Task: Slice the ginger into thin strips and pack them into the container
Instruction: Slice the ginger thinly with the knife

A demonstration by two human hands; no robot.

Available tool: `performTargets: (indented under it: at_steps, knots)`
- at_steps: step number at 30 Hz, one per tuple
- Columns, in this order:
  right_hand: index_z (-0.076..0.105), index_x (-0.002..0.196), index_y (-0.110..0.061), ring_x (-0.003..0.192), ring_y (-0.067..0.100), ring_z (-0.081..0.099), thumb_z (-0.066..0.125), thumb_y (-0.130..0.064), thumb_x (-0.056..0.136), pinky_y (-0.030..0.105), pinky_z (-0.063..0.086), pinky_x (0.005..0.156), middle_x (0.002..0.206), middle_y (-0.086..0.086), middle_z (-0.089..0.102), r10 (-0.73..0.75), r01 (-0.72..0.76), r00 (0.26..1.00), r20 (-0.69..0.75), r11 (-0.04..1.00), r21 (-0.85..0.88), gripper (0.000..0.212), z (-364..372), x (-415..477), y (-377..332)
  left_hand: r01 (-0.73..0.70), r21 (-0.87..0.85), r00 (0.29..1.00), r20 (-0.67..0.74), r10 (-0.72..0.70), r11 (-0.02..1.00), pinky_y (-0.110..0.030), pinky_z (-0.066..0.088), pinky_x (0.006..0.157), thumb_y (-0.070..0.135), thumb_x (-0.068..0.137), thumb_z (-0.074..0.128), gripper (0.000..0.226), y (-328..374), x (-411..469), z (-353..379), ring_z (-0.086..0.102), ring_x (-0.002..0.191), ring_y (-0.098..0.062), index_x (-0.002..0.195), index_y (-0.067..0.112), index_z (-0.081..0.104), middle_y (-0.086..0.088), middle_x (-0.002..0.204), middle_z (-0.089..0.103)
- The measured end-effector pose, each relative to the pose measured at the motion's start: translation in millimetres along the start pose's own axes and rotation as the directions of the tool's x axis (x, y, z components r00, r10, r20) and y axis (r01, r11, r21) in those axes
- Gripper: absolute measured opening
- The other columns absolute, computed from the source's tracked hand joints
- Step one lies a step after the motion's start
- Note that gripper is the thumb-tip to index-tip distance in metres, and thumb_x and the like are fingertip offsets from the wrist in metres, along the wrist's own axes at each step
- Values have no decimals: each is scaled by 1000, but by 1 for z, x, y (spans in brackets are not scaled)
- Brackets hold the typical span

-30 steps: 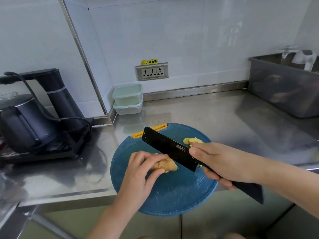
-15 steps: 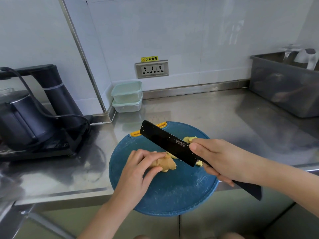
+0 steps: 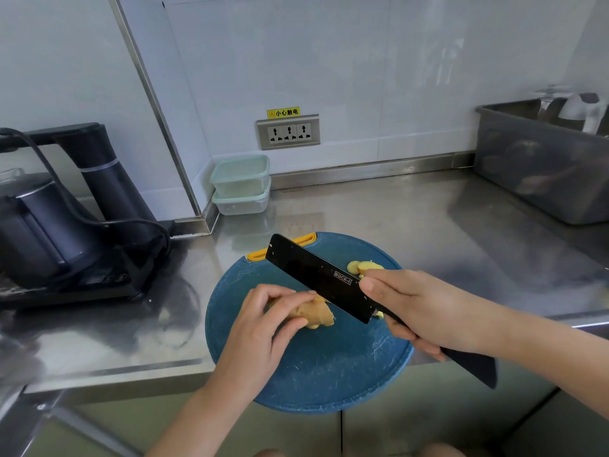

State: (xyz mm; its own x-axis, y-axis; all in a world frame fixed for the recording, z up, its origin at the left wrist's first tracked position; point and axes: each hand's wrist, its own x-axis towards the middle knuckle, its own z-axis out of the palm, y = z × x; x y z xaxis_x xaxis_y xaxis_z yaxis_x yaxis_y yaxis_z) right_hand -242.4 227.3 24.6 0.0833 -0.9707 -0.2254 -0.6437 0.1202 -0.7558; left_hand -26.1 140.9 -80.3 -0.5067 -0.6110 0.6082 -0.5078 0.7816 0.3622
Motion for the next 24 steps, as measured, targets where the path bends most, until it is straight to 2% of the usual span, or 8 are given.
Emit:
performTargets:
  at_steps: [5, 10, 16, 20, 24]
  knots:
    - [45, 100, -8, 34, 12, 31, 29, -42, 102, 27, 35, 40, 62, 8, 41, -18, 18, 1000, -3, 1000, -13, 38, 1, 1, -1, -3, 45, 1000, -28, 5, 999, -8, 32, 95, 34, 90, 52, 36, 0, -1, 1, 46, 104, -5, 125, 37, 52, 10, 103, 48]
    - [44, 101, -5, 36, 14, 31, 29, -43, 101, 27, 35, 38, 64, 11, 40, -15, 15, 1000, -22, 1000, -13, 41, 2, 0, -1, -4, 34, 999, -36, 6, 999, -8, 33, 93, 24, 86, 60, 41, -1, 0, 2, 47, 103, -5, 124, 36, 53, 11, 103, 47]
    - [45, 96, -5, 34, 15, 32, 28, -42, 102, 24, 34, 36, 63, 11, 42, -36, 35, 999, -35, 999, -36, 41, 0, 3, -5, 1, 25, 999, -34, 0, 1000, -7, 33, 92, 36, 90, 49, 34, -2, 0, 2, 47, 102, -6, 123, 38, 53, 13, 102, 45]
    - [44, 92, -6, 33, 15, 30, 28, -41, 102, 24, 33, 35, 62, 12, 40, -30, 29, 999, -32, 999, -27, 39, 1, 3, -6, 3, 34, 999, -40, -2, 999, -9, 35, 90, 37, 89, 49, 33, -1, 0, 2, 48, 101, -6, 122, 37, 53, 13, 101, 46]
    - [44, 95, -6, 34, 15, 31, 28, -41, 102, 26, 34, 37, 62, 12, 41, -17, 16, 1000, -20, 999, -30, 39, 2, 3, -5, -2, 34, 999, -39, 3, 999, -10, 36, 90, 36, 90, 51, 32, -2, -1, 2, 48, 100, -7, 122, 36, 53, 12, 101, 47]
